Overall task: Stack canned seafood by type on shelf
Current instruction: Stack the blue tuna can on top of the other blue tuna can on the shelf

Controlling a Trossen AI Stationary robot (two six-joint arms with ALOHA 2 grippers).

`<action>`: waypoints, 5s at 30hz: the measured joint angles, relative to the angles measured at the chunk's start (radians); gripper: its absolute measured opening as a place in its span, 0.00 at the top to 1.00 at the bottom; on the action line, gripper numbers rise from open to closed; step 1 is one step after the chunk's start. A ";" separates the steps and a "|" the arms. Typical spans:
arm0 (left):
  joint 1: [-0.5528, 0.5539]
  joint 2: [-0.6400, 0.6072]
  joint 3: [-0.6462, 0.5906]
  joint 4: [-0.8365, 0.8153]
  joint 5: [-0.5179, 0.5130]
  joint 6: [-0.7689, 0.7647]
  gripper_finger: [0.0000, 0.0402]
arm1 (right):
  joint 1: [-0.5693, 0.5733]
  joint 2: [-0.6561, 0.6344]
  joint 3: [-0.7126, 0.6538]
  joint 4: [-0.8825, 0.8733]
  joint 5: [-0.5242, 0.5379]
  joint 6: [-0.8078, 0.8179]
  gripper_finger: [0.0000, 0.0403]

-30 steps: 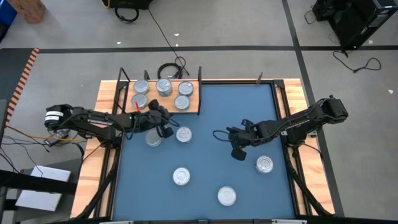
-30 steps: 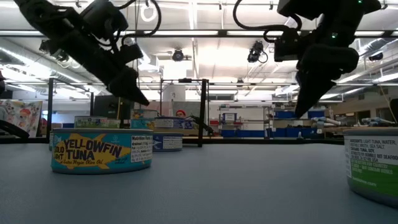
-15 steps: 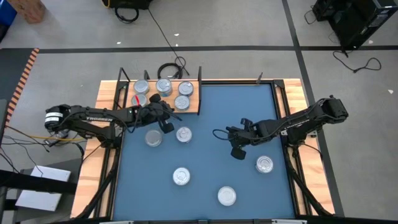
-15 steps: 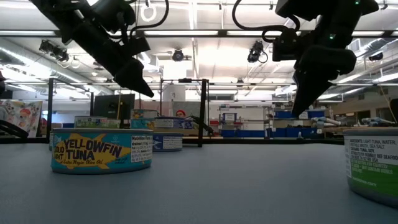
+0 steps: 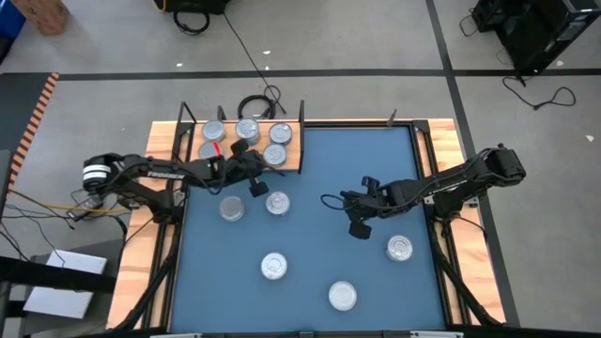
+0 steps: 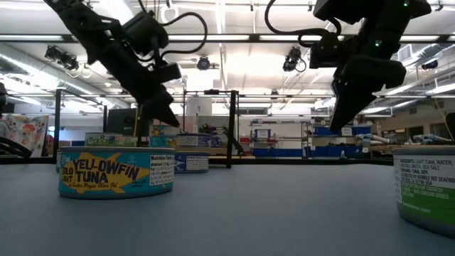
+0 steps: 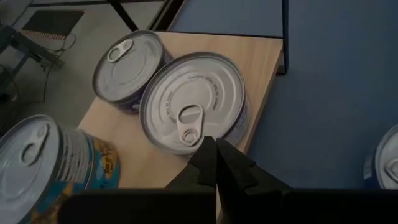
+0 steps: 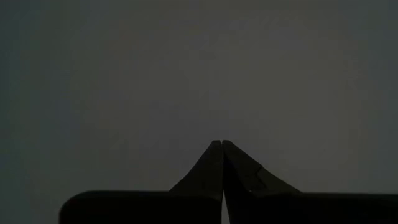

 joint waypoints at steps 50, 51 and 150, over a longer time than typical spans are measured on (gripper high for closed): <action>-0.341 0.066 -0.122 0.427 0.143 0.000 1.00 | 0.126 0.000 -0.126 0.317 0.057 0.235 0.95; -0.351 0.066 -0.122 0.427 0.153 0.000 1.00 | 0.140 0.000 -0.124 0.295 0.045 0.263 0.95; -0.457 0.066 -0.121 0.354 0.246 0.045 1.00 | 0.055 0.107 0.094 0.099 -0.156 -0.007 0.86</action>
